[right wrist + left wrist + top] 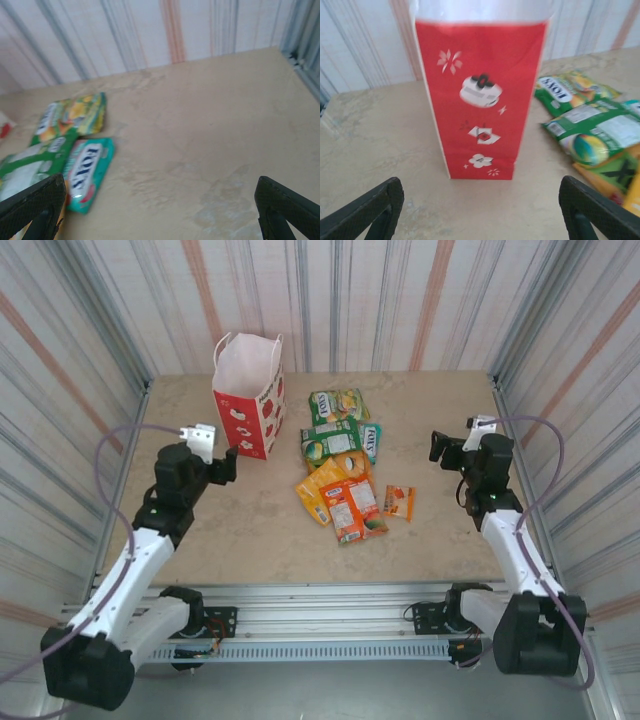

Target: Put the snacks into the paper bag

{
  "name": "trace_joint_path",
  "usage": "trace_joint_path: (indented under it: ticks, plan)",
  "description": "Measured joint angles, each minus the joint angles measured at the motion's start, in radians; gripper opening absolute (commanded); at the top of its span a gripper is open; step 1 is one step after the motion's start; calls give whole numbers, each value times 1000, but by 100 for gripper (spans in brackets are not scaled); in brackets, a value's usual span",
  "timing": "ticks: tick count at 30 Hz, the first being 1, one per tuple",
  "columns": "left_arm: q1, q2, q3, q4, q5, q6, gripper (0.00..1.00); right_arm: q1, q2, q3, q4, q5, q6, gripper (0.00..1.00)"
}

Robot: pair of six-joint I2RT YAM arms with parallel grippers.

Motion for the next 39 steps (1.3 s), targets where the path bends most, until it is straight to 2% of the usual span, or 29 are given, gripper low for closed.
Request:
trace_joint_path:
  ticks: [5, 9, 17, 19, 25, 39]
  plan:
    - [-43, 31, 279, -298, 78, 2, 76, 39, -34, 110, -201, -73, 44, 99]
    - [-70, 193, 546, -497, 134, 2, 71, 87, -25, 240, -354, -116, 69, 99]
    - [-80, 544, 966, -790, 189, -7, 68, 152, 84, 442, -569, -186, 100, 99]
    - [-80, 611, 1041, -836, 193, -7, 65, 166, 107, 459, -602, -194, 102, 99]
    - [-80, 793, 1222, -932, 170, -8, 66, 197, 145, 468, -650, -212, 113, 99]
    - [-80, 1095, 1524, -988, 102, 8, 63, 221, 183, 468, -645, -216, 122, 99]
